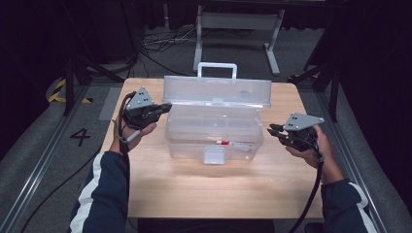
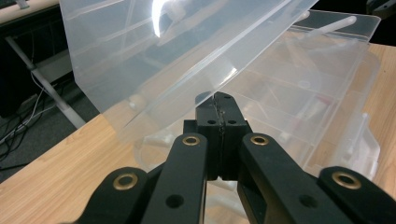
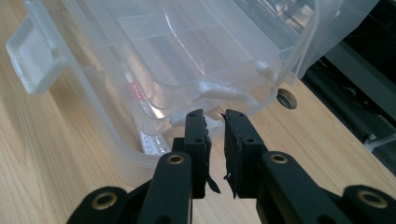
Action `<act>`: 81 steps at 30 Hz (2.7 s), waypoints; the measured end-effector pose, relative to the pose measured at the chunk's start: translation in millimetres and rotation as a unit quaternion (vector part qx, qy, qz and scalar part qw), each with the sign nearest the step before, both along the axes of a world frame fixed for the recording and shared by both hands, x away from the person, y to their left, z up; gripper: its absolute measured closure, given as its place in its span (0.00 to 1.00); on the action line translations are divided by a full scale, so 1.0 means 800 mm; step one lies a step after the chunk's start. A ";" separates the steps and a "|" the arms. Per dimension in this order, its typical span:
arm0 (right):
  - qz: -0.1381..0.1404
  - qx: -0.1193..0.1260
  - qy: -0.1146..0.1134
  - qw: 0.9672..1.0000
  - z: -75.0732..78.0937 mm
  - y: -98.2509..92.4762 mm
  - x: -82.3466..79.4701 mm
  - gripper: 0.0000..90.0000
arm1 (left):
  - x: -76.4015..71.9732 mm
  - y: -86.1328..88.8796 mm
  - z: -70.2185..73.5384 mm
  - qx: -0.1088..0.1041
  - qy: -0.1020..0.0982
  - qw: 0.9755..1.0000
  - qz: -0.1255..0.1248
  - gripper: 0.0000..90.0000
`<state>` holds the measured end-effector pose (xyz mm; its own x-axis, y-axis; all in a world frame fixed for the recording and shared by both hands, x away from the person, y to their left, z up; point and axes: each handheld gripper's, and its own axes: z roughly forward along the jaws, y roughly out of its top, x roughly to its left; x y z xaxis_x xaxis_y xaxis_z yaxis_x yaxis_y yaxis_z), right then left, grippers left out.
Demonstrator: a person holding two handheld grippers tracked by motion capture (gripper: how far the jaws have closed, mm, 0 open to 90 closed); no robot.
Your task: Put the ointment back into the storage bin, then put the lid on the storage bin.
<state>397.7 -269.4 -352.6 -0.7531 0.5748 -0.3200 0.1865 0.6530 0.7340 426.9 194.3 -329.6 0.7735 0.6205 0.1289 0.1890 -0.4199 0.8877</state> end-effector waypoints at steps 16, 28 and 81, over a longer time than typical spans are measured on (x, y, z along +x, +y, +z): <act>-0.005 0.003 0.008 1.000 -0.004 -0.003 0.007 0.88 | -0.013 -0.001 -0.013 0.013 0.003 1.000 -0.006 1.00; -0.005 0.004 0.012 1.000 -0.006 -0.004 0.008 0.88 | -0.018 -0.003 -0.023 0.017 0.009 1.000 -0.010 1.00; -0.005 -0.015 0.033 0.999 -0.027 -0.001 0.014 0.88 | -0.043 0.007 -0.053 0.055 0.015 0.998 -0.013 1.00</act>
<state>408.6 -270.0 -374.1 -0.7676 0.5729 -0.2873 0.2394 0.6721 0.7007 392.5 200.2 -371.8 0.7934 0.5839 0.1720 0.2026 -0.5197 0.8300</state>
